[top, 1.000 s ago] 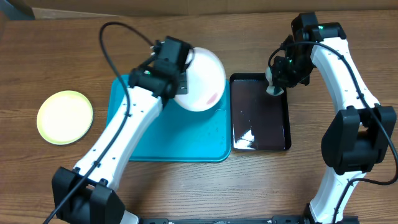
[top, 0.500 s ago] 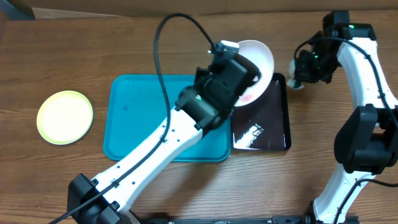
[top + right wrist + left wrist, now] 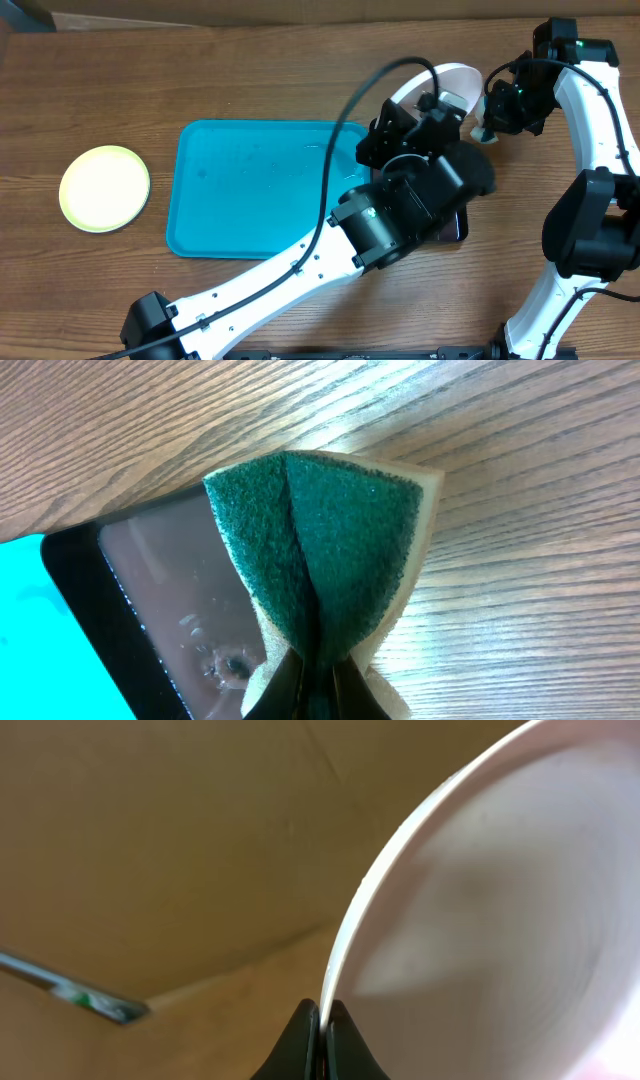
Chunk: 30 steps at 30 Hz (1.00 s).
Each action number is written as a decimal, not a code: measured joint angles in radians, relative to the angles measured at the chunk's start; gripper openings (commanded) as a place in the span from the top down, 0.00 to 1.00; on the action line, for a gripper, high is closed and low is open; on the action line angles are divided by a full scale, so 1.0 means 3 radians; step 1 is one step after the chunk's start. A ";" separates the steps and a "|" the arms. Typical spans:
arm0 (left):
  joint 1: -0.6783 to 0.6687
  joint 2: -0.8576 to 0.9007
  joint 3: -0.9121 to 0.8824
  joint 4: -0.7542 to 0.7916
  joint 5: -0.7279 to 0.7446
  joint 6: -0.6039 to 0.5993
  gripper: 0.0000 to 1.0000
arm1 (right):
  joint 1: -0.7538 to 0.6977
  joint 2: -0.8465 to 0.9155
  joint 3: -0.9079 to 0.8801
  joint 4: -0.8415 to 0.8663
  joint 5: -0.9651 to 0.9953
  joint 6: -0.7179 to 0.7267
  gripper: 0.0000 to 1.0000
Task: Clean dirty plates on tray and stack at the side
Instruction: 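Carry the white plate left and stack it on the yellow plate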
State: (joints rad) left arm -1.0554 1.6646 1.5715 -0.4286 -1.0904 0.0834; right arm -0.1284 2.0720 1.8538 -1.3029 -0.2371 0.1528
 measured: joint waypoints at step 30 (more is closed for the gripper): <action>0.1441 0.0000 0.0017 -0.1314 0.1385 -0.1043 0.96 | 0.0257 0.0000 -0.0006 -0.0169 -0.0415 -0.0056 0.96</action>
State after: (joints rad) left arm -0.6231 1.6646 1.5764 -0.8227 -0.6750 -0.2295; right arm -0.0513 2.0720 1.8519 -1.3537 -0.3614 0.1360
